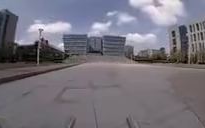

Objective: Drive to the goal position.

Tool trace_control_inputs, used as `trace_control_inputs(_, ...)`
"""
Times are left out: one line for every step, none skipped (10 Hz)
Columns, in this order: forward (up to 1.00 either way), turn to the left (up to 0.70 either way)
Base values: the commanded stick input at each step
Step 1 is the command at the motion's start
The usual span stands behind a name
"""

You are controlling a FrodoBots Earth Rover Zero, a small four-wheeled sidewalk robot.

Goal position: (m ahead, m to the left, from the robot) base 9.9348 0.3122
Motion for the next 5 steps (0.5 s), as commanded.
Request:
trace_control_inputs(0.70, 0.13)
trace_control_inputs(0.70, 0.12)
trace_control_inputs(0.70, 0.07)
trace_control_inputs(0.70, 0.02)
trace_control_inputs(0.70, 0.01)
